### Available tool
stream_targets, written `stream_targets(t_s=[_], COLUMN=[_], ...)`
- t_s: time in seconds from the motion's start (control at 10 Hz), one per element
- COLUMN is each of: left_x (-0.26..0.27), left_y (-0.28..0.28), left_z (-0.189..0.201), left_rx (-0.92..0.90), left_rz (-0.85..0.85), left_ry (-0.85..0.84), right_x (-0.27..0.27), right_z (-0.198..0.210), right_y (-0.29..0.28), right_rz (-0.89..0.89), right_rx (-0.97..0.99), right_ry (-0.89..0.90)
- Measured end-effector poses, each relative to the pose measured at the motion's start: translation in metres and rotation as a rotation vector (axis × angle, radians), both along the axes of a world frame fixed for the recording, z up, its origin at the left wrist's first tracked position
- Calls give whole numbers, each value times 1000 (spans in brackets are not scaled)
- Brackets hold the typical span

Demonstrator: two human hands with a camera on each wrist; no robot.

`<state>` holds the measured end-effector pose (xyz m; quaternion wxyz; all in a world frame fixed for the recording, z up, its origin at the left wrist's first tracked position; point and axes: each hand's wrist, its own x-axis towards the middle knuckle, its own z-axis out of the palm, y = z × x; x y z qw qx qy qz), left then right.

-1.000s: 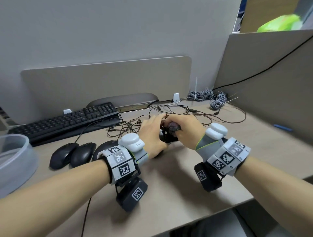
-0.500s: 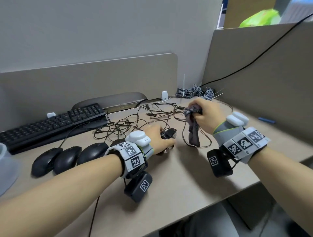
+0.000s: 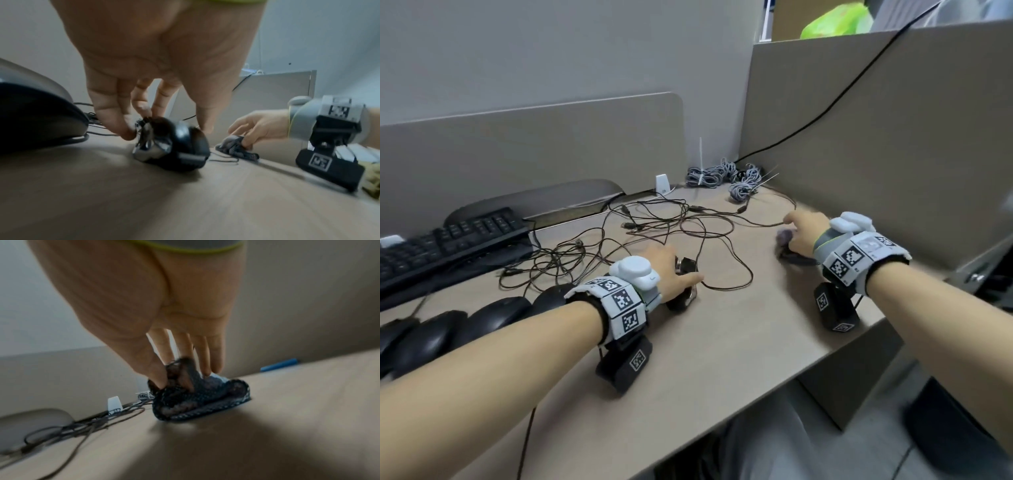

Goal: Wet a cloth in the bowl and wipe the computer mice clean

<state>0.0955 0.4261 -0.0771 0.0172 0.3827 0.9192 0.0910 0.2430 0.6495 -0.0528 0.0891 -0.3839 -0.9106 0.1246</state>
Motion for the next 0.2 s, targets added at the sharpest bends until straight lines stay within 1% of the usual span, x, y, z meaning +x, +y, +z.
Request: stream_targets(t_s=[0.1, 0.2], left_x=[9, 26], left_y=[-18, -52], left_z=[12, 18], left_rx=[131, 399], left_rz=[-19, -13], left_ry=[-55, -310], right_x=[-4, -3], right_z=[-2, 10], right_y=[0, -14], right_rz=[30, 141], right_rx=[21, 104], right_ry=[27, 267])
